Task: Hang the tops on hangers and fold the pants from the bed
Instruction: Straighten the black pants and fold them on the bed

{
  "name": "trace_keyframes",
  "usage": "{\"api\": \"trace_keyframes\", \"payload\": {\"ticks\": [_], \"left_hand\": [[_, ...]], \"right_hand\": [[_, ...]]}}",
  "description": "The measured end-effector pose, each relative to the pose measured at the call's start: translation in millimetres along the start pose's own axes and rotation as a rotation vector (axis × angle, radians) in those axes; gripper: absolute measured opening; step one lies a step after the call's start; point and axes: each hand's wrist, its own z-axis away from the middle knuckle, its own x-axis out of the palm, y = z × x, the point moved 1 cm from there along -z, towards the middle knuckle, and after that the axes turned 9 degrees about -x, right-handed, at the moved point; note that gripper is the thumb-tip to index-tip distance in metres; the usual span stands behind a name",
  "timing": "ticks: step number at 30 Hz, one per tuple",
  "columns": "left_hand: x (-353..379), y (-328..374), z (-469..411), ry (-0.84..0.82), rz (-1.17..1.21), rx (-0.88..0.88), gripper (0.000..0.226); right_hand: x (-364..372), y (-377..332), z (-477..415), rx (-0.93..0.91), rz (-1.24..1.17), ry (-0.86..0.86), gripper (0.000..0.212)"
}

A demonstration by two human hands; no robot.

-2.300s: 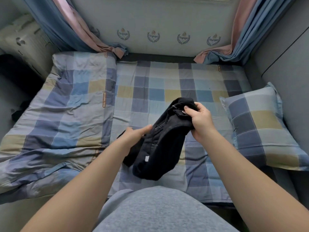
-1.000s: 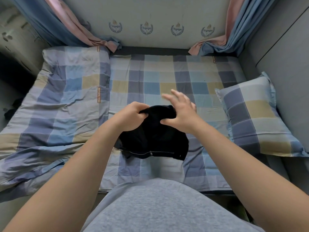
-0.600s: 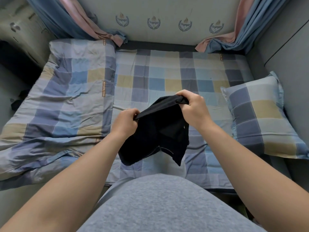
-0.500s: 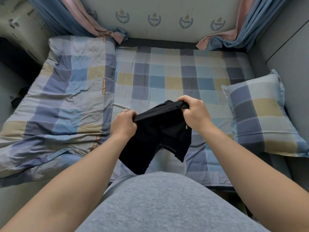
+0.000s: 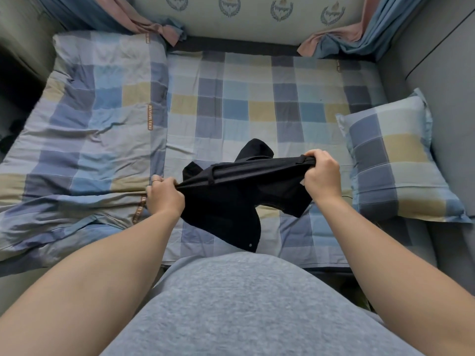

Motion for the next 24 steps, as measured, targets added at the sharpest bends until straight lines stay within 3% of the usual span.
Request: {"api": "trace_keyframes", "payload": {"ticks": [8,12,13,17,20,22,24], "left_hand": [[8.2,-30.5,-15.5,-0.096,0.342,-0.129,0.017],[16.6,-16.0,-6.3,-0.377,0.308,0.03,0.006],[19.9,-8.2,0.6,-0.471,0.261,0.1,0.014],[35.5,25.7,33.3,-0.777,0.202,0.231,0.081],[46.2,50.2,54.9,-0.956,0.191,0.309,0.096],[52.6,59.0,61.2,-0.903,0.229,0.332,0.09],[54.8,59.3,60.5,-0.687,0.249,0.298,0.079]], "right_hand": [[-5.5,44.9,11.3,0.27,0.109,-0.195,0.045],[0.6,23.8,10.3,0.205,-0.038,-0.242,0.045],[3.8,12.9,10.8,0.187,-0.083,-0.257,0.043],[10.4,-30.5,13.3,0.128,-0.281,-0.266,0.034],[3.4,-62.7,11.1,0.139,-0.454,-0.215,0.034],[-1.7,-78.0,7.6,0.17,-0.549,-0.181,0.037],[-6.6,-87.4,5.0,0.213,-0.656,-0.147,0.036]]}}
